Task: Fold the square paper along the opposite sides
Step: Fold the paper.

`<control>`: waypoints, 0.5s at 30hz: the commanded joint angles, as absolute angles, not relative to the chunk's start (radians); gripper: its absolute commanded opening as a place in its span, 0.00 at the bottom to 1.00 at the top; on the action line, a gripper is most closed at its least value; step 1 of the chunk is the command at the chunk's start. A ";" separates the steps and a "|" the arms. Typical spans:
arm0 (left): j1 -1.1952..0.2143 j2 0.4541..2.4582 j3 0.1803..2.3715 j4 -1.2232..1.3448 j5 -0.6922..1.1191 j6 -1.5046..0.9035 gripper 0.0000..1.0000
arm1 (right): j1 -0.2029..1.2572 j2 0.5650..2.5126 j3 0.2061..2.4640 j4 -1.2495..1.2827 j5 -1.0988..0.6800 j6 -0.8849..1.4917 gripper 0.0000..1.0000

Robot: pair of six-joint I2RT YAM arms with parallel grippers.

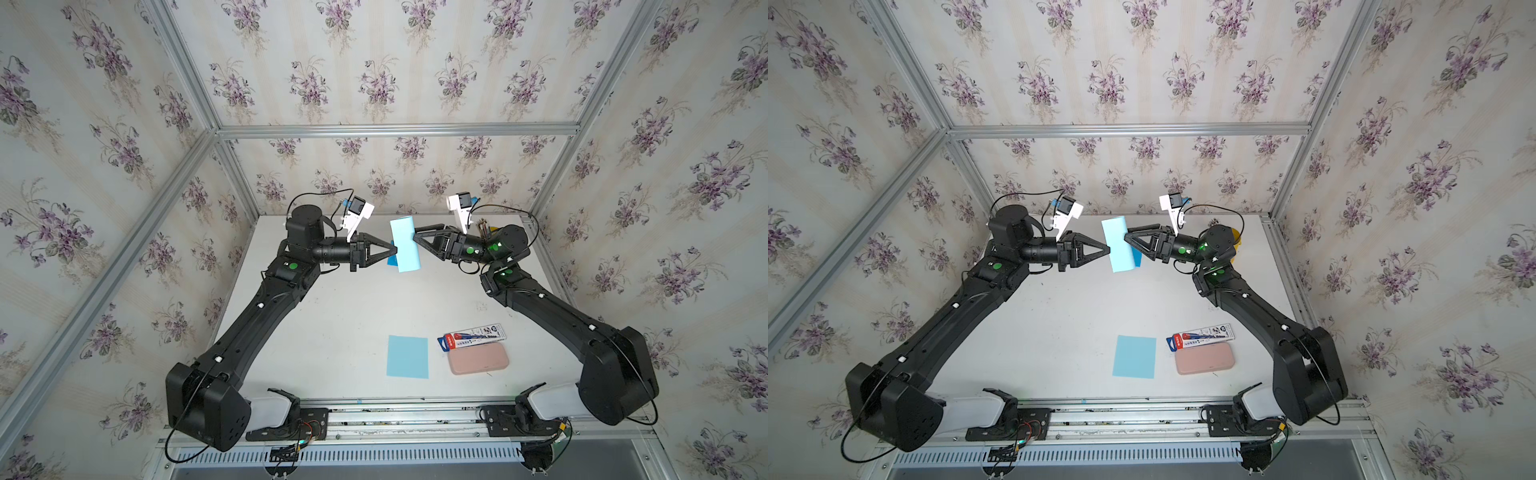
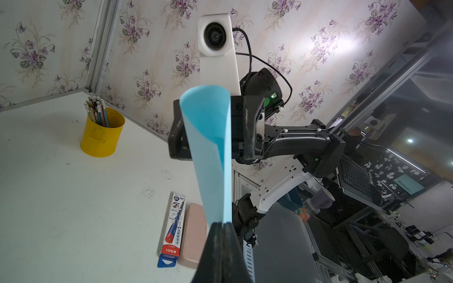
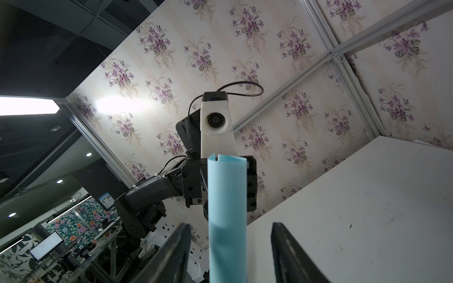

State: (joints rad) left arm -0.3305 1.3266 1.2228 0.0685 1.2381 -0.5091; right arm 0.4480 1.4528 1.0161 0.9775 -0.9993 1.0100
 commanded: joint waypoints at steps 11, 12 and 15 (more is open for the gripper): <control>-0.331 1.315 1.229 0.092 1.264 -0.490 0.00 | 0.473 1.513 0.982 1.345 -1.084 1.331 0.66; -0.331 1.315 1.228 0.092 1.263 -0.490 0.00 | 0.477 1.507 0.983 1.323 -1.087 1.311 0.67; -0.331 1.313 1.229 0.094 1.268 -0.491 0.00 | 0.488 1.497 0.988 1.229 -1.087 1.256 0.69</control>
